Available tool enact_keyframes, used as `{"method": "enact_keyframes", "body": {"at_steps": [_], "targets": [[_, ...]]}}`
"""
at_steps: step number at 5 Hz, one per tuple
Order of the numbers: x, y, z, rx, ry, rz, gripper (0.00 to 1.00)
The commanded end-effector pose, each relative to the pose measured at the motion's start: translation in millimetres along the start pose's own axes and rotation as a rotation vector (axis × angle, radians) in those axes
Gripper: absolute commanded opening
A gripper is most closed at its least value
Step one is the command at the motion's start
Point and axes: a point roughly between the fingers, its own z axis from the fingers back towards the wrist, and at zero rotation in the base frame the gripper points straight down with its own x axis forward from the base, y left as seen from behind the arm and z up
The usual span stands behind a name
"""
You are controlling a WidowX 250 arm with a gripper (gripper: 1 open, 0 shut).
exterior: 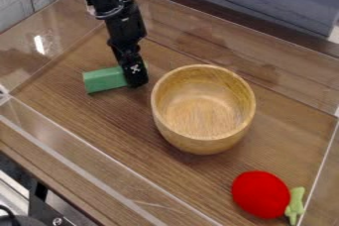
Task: Put the green block in the brown bowl
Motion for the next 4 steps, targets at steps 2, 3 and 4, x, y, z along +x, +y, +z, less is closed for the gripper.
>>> {"method": "enact_keyframes", "body": {"at_steps": [2,3,4], "targets": [[9.0,-4.0,10.5,-0.013,-0.008,0.008,0.0],[2.8,-13.4,6.6,-0.023,-0.022,0.067,0.0],[-3.2,-22.7,4.2,-0.028,-0.031,0.126,0.0]]}}
